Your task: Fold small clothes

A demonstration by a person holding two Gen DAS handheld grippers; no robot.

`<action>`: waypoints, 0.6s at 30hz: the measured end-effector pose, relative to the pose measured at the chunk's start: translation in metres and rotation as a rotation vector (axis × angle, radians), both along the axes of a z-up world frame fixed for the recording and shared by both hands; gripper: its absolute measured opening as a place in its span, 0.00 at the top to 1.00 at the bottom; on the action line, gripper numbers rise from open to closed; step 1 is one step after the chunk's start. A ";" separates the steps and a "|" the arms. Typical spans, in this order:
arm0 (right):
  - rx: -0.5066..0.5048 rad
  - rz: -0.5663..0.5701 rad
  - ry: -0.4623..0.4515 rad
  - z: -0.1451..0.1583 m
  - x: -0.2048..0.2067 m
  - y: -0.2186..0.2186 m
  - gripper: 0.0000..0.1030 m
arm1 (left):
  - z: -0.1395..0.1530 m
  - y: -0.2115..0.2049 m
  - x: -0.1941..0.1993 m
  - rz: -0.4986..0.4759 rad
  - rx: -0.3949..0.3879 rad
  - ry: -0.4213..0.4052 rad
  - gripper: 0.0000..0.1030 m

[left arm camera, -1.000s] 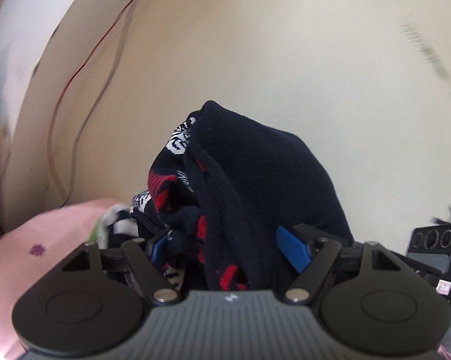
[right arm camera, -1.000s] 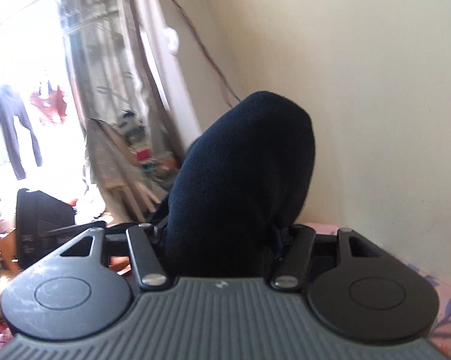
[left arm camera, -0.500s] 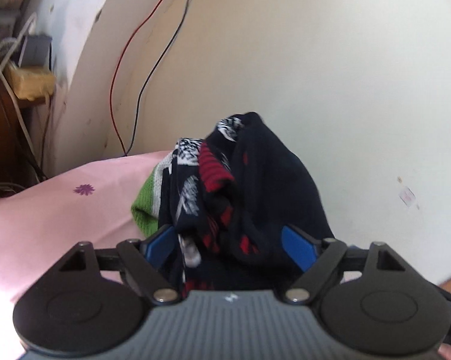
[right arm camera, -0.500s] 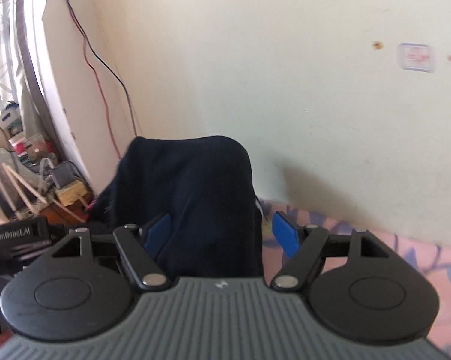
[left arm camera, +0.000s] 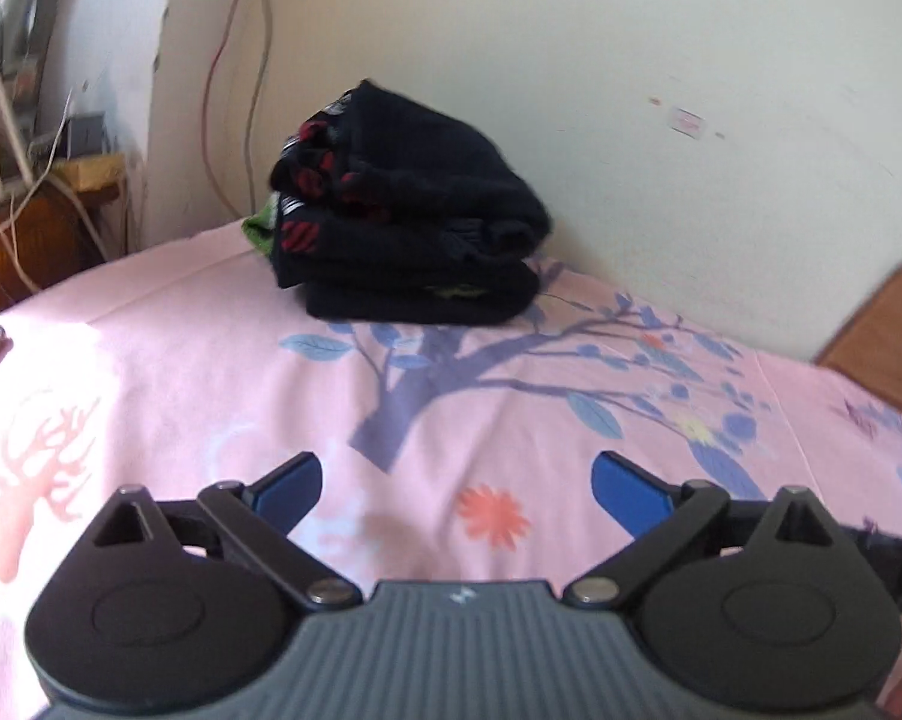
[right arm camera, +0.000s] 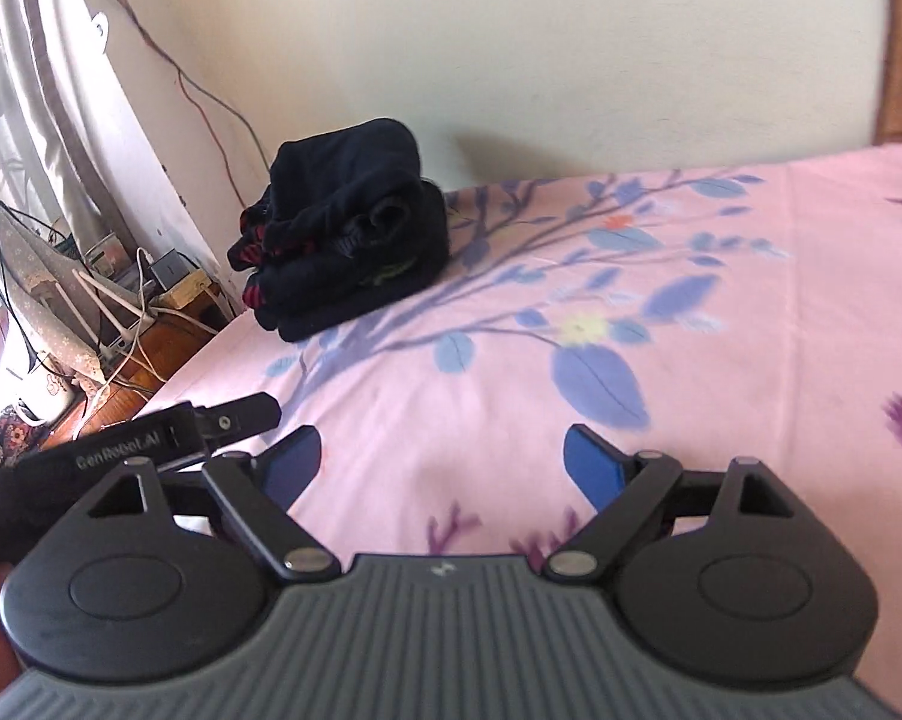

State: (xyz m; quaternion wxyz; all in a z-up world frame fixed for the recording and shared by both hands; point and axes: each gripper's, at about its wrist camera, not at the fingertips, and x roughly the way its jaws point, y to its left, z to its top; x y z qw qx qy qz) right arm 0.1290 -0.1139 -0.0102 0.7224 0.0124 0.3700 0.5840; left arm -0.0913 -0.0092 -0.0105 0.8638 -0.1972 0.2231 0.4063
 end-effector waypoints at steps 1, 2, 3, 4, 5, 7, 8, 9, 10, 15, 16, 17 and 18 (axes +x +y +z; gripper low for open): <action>0.001 -0.016 -0.004 -0.001 0.000 -0.006 0.11 | 0.000 -0.007 0.002 -0.013 0.018 0.014 0.01; 0.001 -0.034 -0.013 -0.003 0.001 -0.011 0.10 | 0.000 -0.013 0.005 -0.021 0.045 0.035 0.00; 0.003 -0.052 -0.027 -0.005 0.000 -0.014 0.08 | 0.000 -0.020 0.008 -0.019 0.079 0.058 0.00; 0.008 -0.072 -0.037 -0.006 0.000 -0.019 0.08 | 0.000 -0.027 0.010 -0.013 0.117 0.080 0.00; 0.024 -0.093 -0.037 -0.006 0.001 -0.023 0.08 | 0.001 -0.033 0.011 -0.011 0.146 0.088 0.00; 0.084 -0.134 -0.062 -0.004 -0.001 -0.031 0.02 | 0.002 -0.042 0.011 -0.001 0.206 0.093 0.00; 0.110 -0.161 -0.084 -0.003 -0.004 -0.035 0.00 | 0.002 -0.045 0.011 0.007 0.235 0.092 0.00; 0.137 -0.186 -0.113 -0.001 -0.006 -0.042 0.00 | 0.002 -0.050 0.010 0.015 0.264 0.085 0.00; 0.149 -0.192 -0.131 0.000 -0.009 -0.043 0.00 | 0.003 -0.053 0.008 0.023 0.287 0.074 0.00; 0.140 -0.151 -0.208 0.003 -0.018 -0.037 0.00 | 0.007 -0.055 0.001 0.067 0.295 0.039 0.00; 0.139 -0.144 -0.208 0.003 -0.018 -0.037 0.00 | 0.006 -0.052 0.001 0.070 0.282 0.039 0.00; 0.142 -0.144 -0.207 0.003 -0.018 -0.037 0.00 | 0.006 -0.051 0.001 0.070 0.276 0.039 0.00; 0.146 -0.146 -0.204 0.003 -0.017 -0.038 0.00 | 0.006 -0.051 0.001 0.067 0.276 0.040 0.00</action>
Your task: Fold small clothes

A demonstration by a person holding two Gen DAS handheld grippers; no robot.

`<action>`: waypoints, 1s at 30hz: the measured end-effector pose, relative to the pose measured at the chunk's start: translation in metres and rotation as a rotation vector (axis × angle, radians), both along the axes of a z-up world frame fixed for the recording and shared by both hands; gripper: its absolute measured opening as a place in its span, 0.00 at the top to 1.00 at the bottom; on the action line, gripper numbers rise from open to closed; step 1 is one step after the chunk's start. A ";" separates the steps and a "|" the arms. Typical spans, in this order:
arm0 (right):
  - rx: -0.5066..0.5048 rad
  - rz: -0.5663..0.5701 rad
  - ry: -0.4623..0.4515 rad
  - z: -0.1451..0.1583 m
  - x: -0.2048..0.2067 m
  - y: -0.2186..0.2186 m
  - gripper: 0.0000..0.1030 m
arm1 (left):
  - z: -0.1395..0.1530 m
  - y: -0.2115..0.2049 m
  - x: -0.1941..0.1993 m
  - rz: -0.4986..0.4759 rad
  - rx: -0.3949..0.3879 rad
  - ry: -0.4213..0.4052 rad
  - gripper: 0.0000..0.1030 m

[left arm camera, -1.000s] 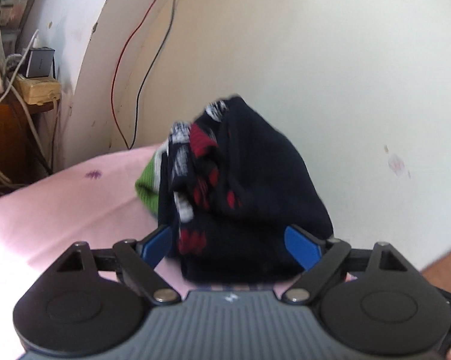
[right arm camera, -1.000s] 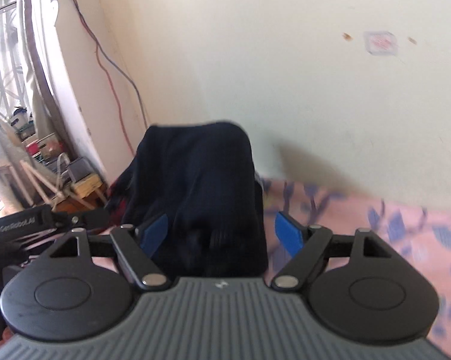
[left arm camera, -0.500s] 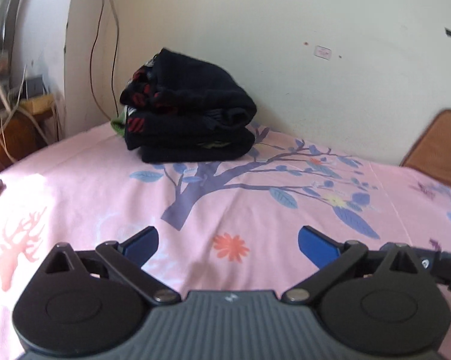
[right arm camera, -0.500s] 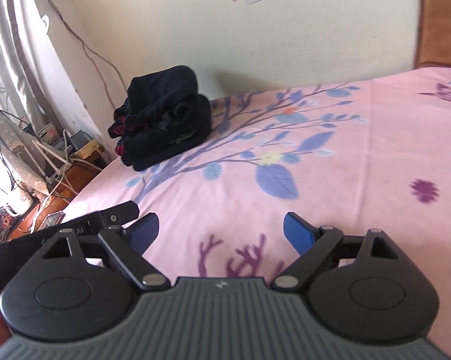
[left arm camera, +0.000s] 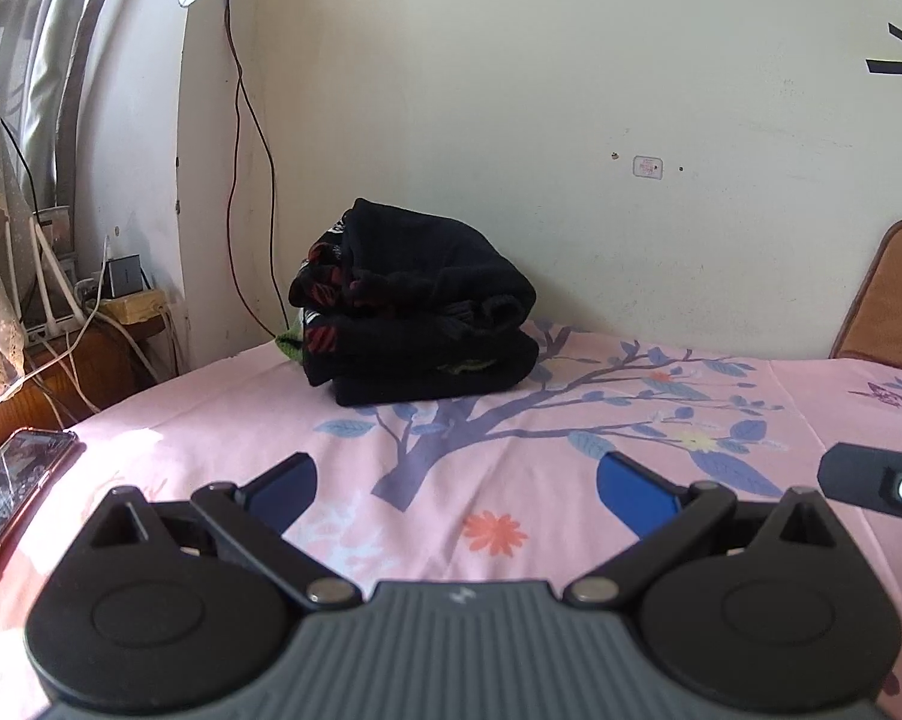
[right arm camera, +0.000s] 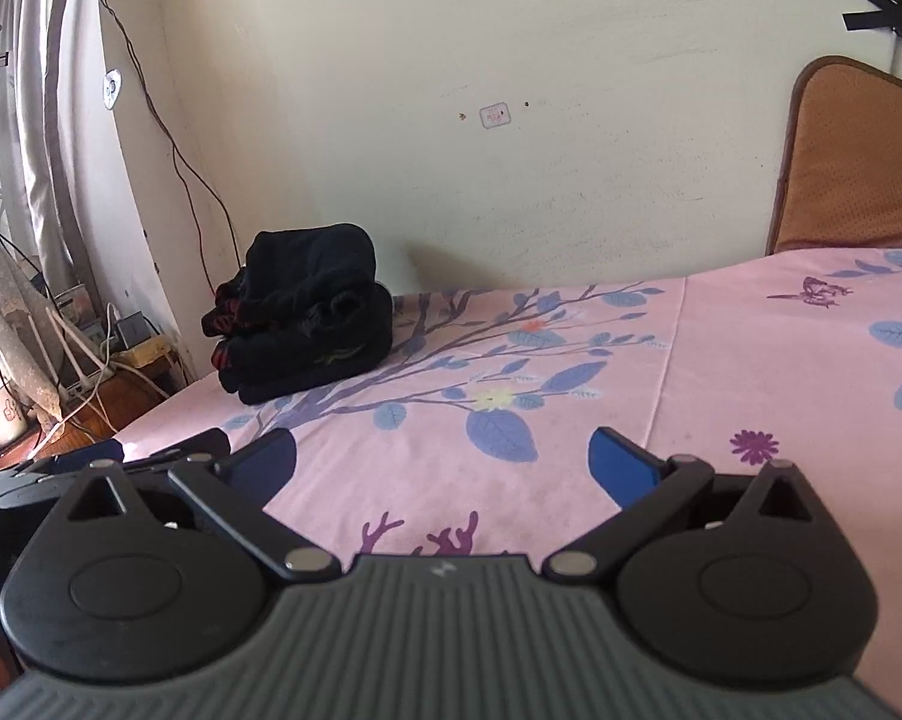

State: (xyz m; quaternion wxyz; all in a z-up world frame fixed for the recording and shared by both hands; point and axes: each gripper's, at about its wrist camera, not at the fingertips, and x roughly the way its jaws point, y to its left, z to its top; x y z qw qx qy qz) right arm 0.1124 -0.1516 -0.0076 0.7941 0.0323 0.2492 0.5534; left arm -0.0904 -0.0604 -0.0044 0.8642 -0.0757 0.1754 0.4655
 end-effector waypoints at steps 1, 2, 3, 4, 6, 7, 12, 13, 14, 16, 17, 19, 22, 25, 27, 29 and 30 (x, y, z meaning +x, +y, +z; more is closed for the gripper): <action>0.005 0.000 0.005 0.000 0.001 -0.001 0.00 | 0.000 -0.001 0.000 -0.006 0.007 0.000 0.00; 0.008 0.001 0.011 -0.001 0.002 -0.001 0.00 | 0.000 -0.003 0.000 -0.012 0.019 -0.002 0.00; 0.009 0.001 0.016 -0.001 0.003 -0.001 0.00 | 0.000 -0.006 0.000 -0.016 0.034 -0.003 0.00; 0.008 0.002 0.020 -0.001 0.003 -0.001 0.00 | 0.000 -0.009 0.000 -0.017 0.050 -0.004 0.00; 0.009 0.008 0.029 -0.002 0.004 -0.001 0.00 | 0.000 -0.013 0.000 -0.013 0.078 -0.007 0.00; 0.011 0.011 0.033 -0.002 0.004 -0.001 0.00 | 0.001 -0.015 0.000 -0.007 0.088 -0.008 0.00; 0.014 0.027 0.050 -0.002 0.005 -0.001 0.00 | 0.002 -0.020 -0.001 0.029 0.127 -0.012 0.00; 0.016 0.032 0.054 -0.003 0.005 -0.001 0.00 | 0.003 -0.021 -0.001 0.038 0.137 -0.008 0.00; 0.017 0.037 0.058 -0.002 0.005 -0.001 0.00 | 0.003 -0.022 0.000 0.046 0.146 -0.004 0.00; 0.019 0.043 0.065 -0.003 0.006 -0.002 0.00 | 0.003 -0.024 0.002 0.055 0.164 0.010 0.00; 0.019 0.046 0.069 -0.003 0.006 -0.002 0.00 | 0.003 -0.024 0.003 0.060 0.168 0.017 0.00; 0.022 0.053 0.075 -0.003 0.006 -0.002 0.00 | 0.002 -0.022 0.005 0.071 0.161 0.034 0.00; 0.024 0.063 0.077 -0.003 0.006 -0.002 0.00 | 0.001 -0.015 0.007 0.090 0.118 0.054 0.00; 0.018 0.074 0.079 -0.003 0.005 -0.001 0.00 | 0.000 -0.008 0.006 0.086 0.076 0.053 0.00; 0.017 0.081 0.080 -0.003 0.005 -0.001 0.00 | -0.001 -0.006 0.005 0.078 0.057 0.057 0.00; 0.015 0.084 0.082 -0.003 0.005 0.000 0.00 | -0.002 -0.005 0.006 0.077 0.045 0.063 0.00; 0.015 0.086 0.082 -0.003 0.006 0.000 0.00 | -0.002 -0.004 0.006 0.075 0.038 0.064 0.00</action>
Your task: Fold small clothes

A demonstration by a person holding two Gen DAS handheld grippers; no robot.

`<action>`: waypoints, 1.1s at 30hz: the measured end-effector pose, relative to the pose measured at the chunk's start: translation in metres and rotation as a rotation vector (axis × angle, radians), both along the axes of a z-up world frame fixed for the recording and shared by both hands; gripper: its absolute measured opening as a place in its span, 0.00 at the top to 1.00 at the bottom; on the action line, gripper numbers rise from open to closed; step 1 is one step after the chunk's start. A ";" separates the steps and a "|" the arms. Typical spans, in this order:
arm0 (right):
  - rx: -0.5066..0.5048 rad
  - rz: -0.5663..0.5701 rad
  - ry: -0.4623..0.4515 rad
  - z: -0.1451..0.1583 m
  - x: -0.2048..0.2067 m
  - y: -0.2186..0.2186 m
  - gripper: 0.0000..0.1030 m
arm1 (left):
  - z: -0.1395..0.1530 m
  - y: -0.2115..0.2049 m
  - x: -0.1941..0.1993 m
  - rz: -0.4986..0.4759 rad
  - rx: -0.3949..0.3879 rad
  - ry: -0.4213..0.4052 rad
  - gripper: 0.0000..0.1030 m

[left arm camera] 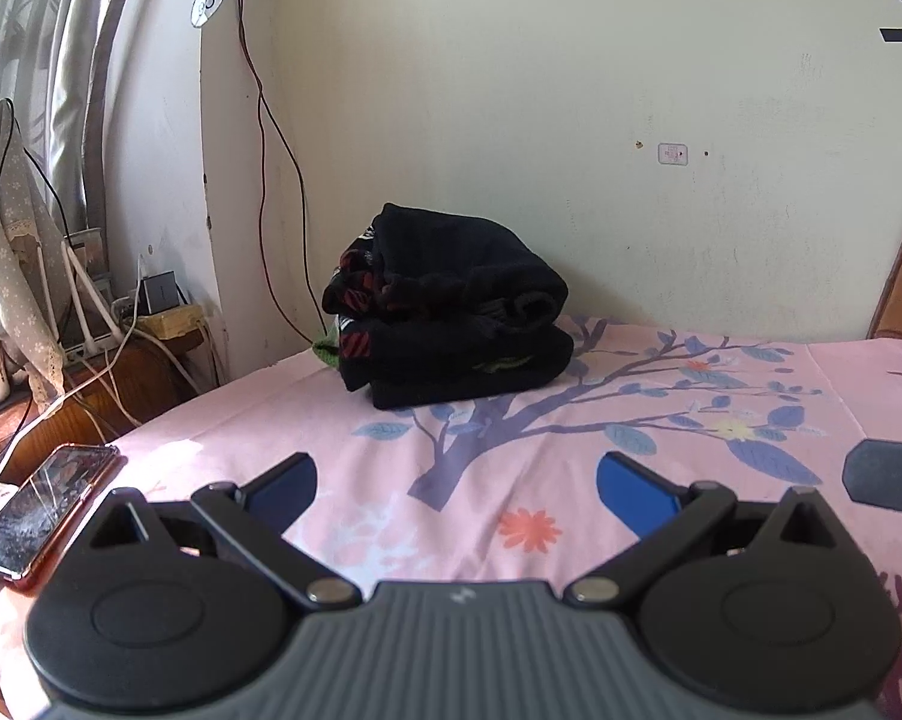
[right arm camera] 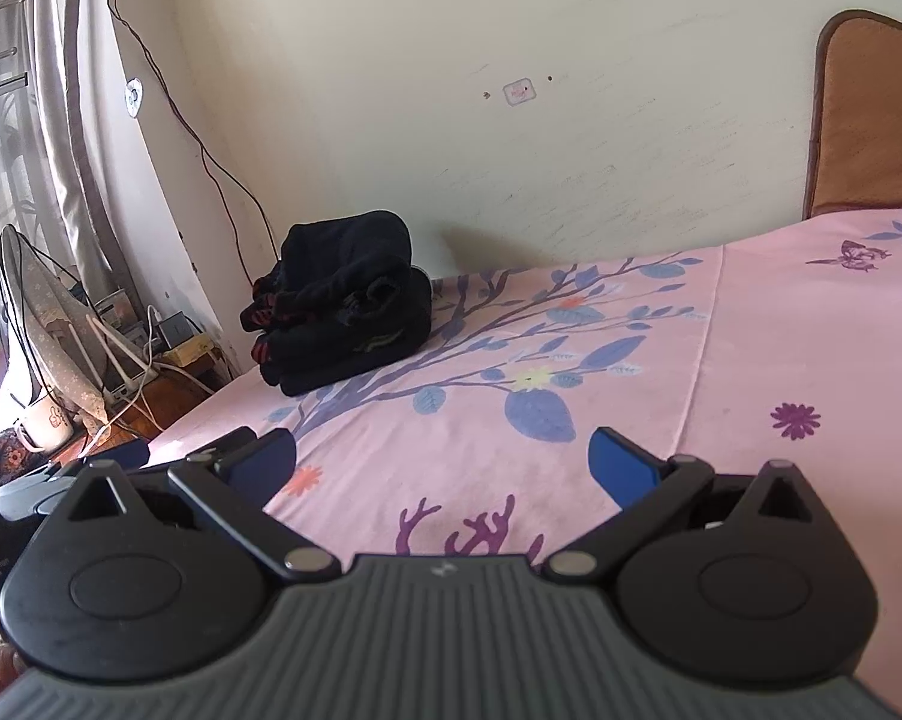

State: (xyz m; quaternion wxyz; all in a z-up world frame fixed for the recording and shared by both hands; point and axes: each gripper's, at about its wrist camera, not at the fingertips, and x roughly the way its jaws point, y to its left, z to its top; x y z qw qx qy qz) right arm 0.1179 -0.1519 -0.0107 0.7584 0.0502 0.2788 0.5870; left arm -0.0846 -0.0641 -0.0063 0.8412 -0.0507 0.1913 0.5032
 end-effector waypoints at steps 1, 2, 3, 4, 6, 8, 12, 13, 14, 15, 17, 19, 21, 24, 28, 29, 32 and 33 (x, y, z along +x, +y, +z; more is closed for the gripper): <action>0.000 0.001 0.001 0.000 0.000 0.000 0.00 | 0.000 0.001 0.000 -0.002 -0.007 0.000 0.00; 0.000 0.001 0.001 0.000 0.000 0.000 0.00 | 0.000 0.002 0.000 -0.002 -0.013 -0.001 0.00; 0.000 0.000 0.001 0.000 0.000 0.000 0.00 | 0.000 0.003 -0.001 -0.002 -0.021 -0.003 0.00; 0.000 0.001 0.001 0.000 0.000 0.000 0.00 | 0.000 0.005 -0.001 0.001 -0.030 -0.007 0.00; -0.001 0.001 0.002 0.000 0.000 0.000 0.00 | 0.000 0.007 -0.003 0.008 -0.046 -0.019 0.00; -0.001 0.000 0.001 0.000 0.000 0.001 0.00 | 0.000 0.010 -0.006 0.014 -0.059 -0.032 0.00; -0.001 -0.001 0.002 0.000 -0.001 0.001 0.00 | 0.000 0.011 -0.008 0.016 -0.068 -0.043 0.00; -0.001 -0.001 0.002 0.000 -0.001 0.001 0.00 | 0.000 0.011 -0.008 0.014 -0.066 -0.042 0.00; -0.001 -0.001 0.002 0.000 -0.001 0.001 0.00 | 0.000 0.010 -0.007 0.012 -0.062 -0.040 0.00; -0.001 -0.002 0.002 0.000 -0.001 0.001 0.00 | 0.000 0.010 -0.007 0.010 -0.058 -0.038 0.00; -0.001 -0.002 0.002 0.000 -0.001 0.001 0.00 | 0.001 0.008 -0.006 0.007 -0.052 -0.035 0.00; -0.001 -0.002 0.002 -0.001 -0.001 0.001 0.00 | 0.001 0.008 -0.007 0.006 -0.050 -0.036 0.00; -0.001 -0.001 0.002 -0.001 0.000 0.001 0.00 | 0.001 0.008 -0.007 0.008 -0.055 -0.039 0.00; -0.001 0.000 0.002 -0.001 0.000 0.001 0.00 | 0.001 0.010 -0.008 0.015 -0.067 -0.045 0.00; -0.001 0.001 0.002 -0.001 0.000 0.001 0.00 | 0.001 0.012 -0.009 0.025 -0.075 -0.051 0.00; -0.001 0.001 0.002 -0.001 0.000 0.000 0.00 | 0.002 0.012 -0.009 0.026 -0.075 -0.052 0.00; 0.000 0.001 0.002 -0.001 0.000 0.000 0.00 | 0.002 0.012 -0.010 0.030 -0.077 -0.050 0.00; 0.000 0.001 0.002 -0.001 0.000 0.000 0.00 | 0.001 0.013 -0.009 0.032 -0.080 -0.046 0.00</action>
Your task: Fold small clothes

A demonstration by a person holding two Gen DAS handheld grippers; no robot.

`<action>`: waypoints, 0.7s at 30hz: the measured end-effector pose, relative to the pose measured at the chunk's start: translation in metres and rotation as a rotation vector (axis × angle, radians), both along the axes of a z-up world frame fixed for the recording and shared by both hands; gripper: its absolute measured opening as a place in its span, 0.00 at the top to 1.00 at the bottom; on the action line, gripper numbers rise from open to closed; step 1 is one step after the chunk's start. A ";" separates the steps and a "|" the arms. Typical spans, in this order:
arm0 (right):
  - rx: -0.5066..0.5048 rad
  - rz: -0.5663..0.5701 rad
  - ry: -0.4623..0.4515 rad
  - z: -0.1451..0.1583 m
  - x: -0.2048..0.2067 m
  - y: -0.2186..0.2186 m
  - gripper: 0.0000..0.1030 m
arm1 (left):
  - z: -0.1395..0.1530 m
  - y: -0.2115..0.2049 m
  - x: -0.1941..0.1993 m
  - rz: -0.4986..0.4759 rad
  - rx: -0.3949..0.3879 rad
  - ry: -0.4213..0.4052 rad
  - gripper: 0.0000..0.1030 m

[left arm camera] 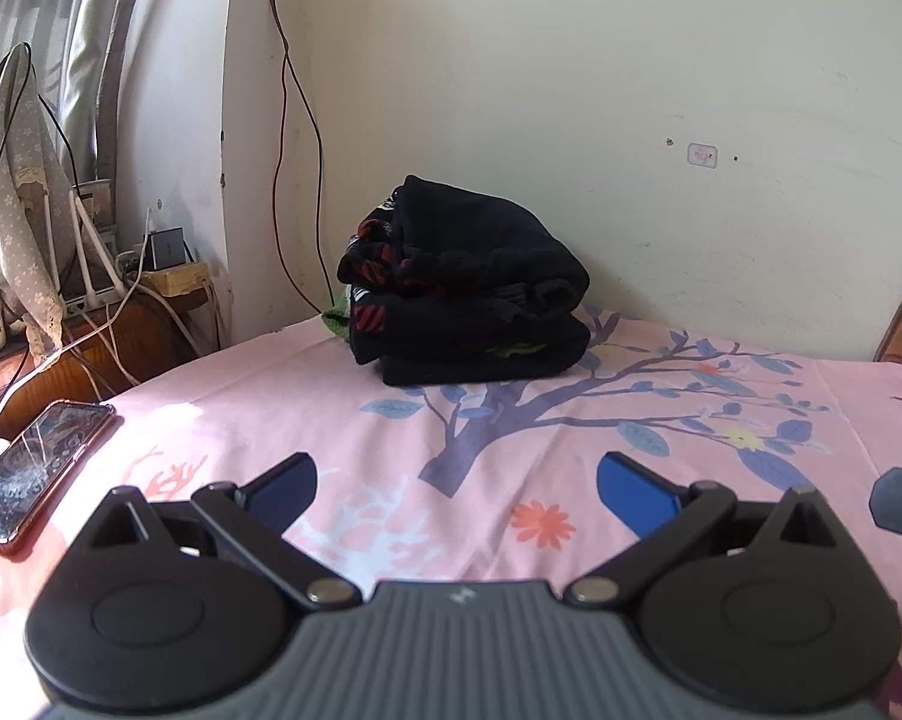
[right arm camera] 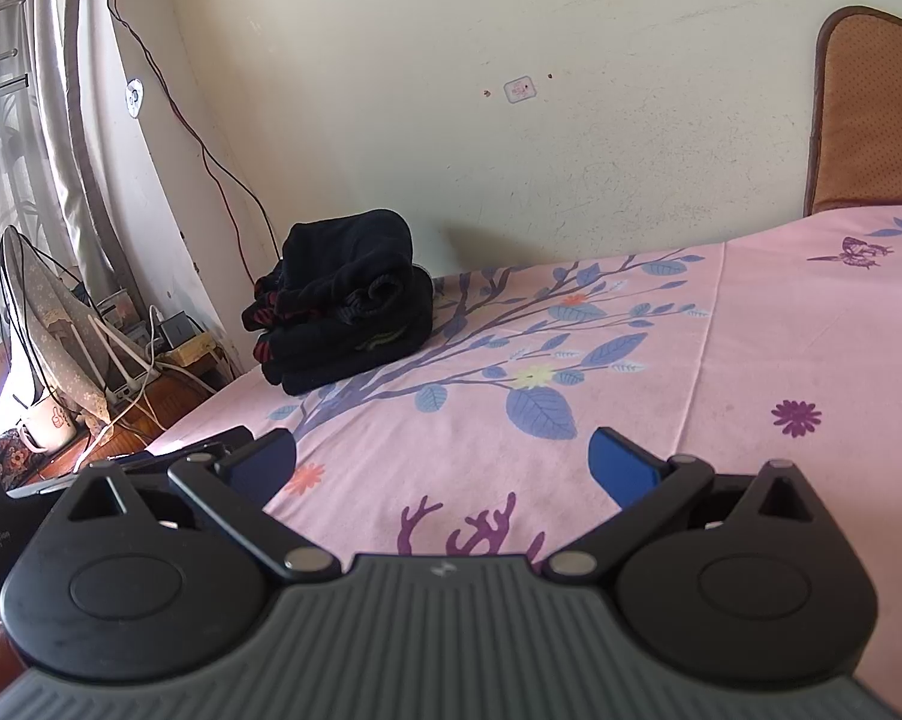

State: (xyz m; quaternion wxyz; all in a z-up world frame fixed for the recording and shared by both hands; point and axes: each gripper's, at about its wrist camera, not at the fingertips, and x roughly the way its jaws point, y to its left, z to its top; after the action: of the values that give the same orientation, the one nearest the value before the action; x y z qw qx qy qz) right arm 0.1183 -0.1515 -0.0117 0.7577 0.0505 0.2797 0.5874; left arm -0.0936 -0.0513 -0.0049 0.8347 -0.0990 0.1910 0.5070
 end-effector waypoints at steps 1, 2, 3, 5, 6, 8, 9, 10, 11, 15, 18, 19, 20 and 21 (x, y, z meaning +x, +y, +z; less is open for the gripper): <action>0.000 0.000 0.000 0.000 0.000 0.000 0.00 | 0.000 0.001 0.001 0.002 -0.003 0.004 0.00; 0.000 0.001 0.000 0.000 0.000 0.000 0.00 | 0.000 0.001 0.001 0.006 -0.005 0.007 0.00; 0.000 0.001 0.000 0.000 0.000 0.000 0.00 | 0.000 0.001 0.001 0.010 -0.006 0.008 0.00; 0.000 0.001 0.000 0.000 0.000 0.000 0.00 | -0.001 0.001 0.001 0.013 -0.010 0.007 0.00; 0.000 0.001 0.000 0.000 0.000 0.000 0.00 | 0.000 0.002 0.000 0.013 -0.012 0.005 0.00; 0.000 0.001 0.000 0.000 0.000 0.000 0.00 | 0.000 0.002 0.000 0.011 -0.014 0.002 0.00; 0.000 0.001 0.000 0.000 0.000 0.000 0.00 | 0.000 0.002 0.000 0.009 -0.014 0.002 0.00; 0.000 0.001 0.000 0.000 0.000 0.000 0.00 | 0.000 0.002 0.000 0.007 -0.011 0.003 0.00; 0.000 0.001 0.000 0.000 0.000 0.000 0.00 | 0.000 0.001 0.000 0.005 -0.009 0.003 0.00; 0.000 0.000 0.000 0.000 0.000 0.000 0.00 | 0.000 -0.003 0.002 -0.005 0.013 0.016 0.00; 0.000 -0.001 0.000 0.000 0.000 0.000 0.00 | 0.000 -0.006 0.005 -0.022 0.030 0.032 0.00; 0.000 -0.001 0.000 0.000 0.000 0.000 0.00 | 0.000 -0.007 0.006 -0.028 0.035 0.036 0.00; 0.000 -0.001 0.000 0.000 0.000 0.000 0.00 | 0.000 -0.008 0.006 -0.032 0.039 0.038 0.00; 0.000 -0.001 0.000 0.000 0.000 0.000 0.00 | 0.000 -0.009 0.007 -0.035 0.042 0.040 0.00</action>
State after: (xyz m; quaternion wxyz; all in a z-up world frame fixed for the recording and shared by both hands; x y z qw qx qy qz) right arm 0.1180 -0.1520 -0.0114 0.7579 0.0508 0.2798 0.5871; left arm -0.0867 -0.0600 -0.0048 0.8414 -0.0679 0.1988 0.4980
